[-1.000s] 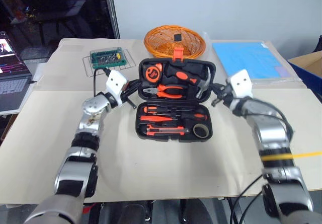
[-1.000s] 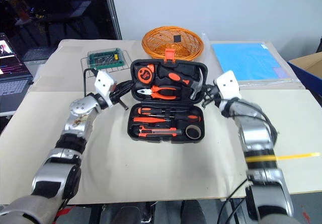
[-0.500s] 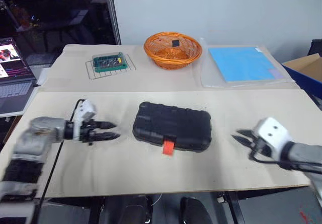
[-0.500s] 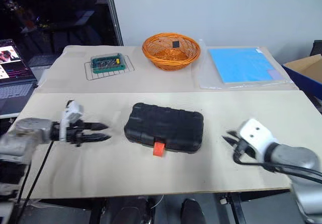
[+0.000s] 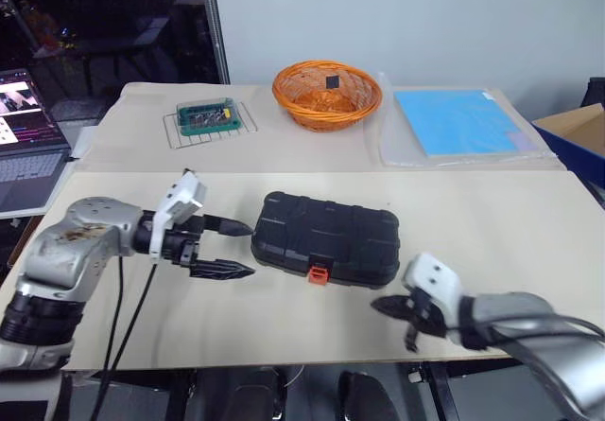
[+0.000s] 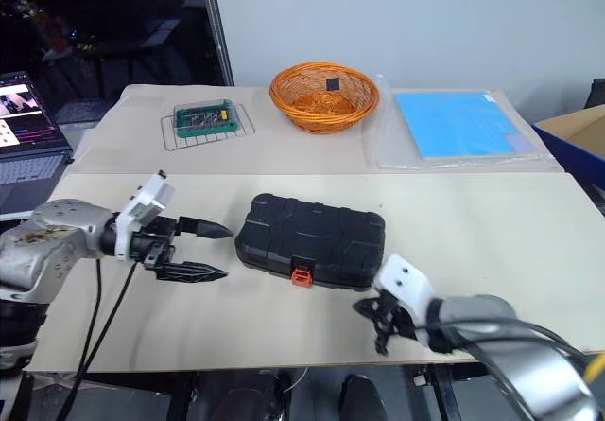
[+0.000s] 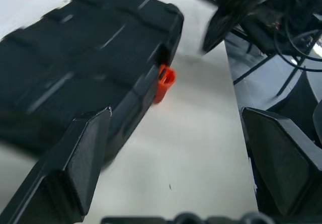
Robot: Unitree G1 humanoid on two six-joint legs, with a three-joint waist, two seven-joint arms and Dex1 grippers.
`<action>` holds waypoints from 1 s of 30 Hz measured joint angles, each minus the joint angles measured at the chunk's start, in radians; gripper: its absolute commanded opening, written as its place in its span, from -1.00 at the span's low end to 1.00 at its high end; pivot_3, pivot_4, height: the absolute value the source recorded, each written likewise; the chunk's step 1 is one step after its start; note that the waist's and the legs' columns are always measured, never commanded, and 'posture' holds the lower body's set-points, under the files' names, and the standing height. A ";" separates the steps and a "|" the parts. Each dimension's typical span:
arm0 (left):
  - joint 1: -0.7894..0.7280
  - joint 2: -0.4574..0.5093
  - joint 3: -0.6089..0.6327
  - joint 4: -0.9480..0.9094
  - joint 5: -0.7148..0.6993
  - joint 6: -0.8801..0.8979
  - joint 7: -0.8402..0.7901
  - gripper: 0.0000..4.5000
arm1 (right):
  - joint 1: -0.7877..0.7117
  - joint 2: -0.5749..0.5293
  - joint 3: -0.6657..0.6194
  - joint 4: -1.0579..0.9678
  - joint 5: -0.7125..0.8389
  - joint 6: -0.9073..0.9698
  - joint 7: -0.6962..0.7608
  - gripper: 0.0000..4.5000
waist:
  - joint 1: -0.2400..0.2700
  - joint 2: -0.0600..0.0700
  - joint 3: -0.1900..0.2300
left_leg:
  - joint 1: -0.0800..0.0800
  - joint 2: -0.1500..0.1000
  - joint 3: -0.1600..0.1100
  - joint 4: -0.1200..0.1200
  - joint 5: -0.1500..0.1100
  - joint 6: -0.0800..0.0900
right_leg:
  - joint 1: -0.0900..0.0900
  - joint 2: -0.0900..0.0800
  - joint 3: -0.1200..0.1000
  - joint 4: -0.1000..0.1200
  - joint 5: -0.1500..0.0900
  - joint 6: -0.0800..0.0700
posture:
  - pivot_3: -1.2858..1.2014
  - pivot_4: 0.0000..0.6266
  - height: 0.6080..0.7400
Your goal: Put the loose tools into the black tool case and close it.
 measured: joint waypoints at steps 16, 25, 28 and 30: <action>-0.165 -0.256 -0.194 0.129 0.209 -0.093 0.213 1.00 | -0.467 0.206 0.003 0.633 -0.162 -0.159 -0.132 -0.63 | 0.003 -0.002 0.002 | 0.000 -0.003 0.000 0.000 0.007 0.009 | 0.001 0.005 -0.001 0.003 0.003 0.002 | 0.03 -0.52 1.00; -0.256 -0.276 -0.292 0.280 0.308 -0.103 0.172 1.00 | -0.210 0.259 -0.110 0.256 -0.007 -0.080 -0.085 0.44 | -0.016 -0.002 0.002 | 0.005 -0.001 -0.001 -0.001 0.005 0.010 | 0.004 0.005 0.001 0.003 -0.003 0.008 | 0.03 -0.52 1.00; -0.254 -0.274 -0.296 0.284 0.310 -0.104 0.159 1.00 | -0.218 0.306 -0.081 0.270 -0.026 -0.082 -0.128 0.44 | -0.015 -0.002 0.002 | 0.010 0.001 -0.001 -0.001 0.001 0.001 | 0.005 0.005 0.000 0.003 -0.003 0.008 | 0.03 -0.52 1.00; -0.253 -0.273 -0.293 0.289 0.311 -0.103 0.158 1.00 | -0.236 0.360 -0.055 0.309 -0.052 -0.099 -0.165 0.44 | -0.017 -0.001 0.001 | 0.011 0.001 -0.001 -0.001 0.000 0.001 | 0.005 0.004 0.001 0.003 -0.004 0.006 | 0.03 -0.52 1.00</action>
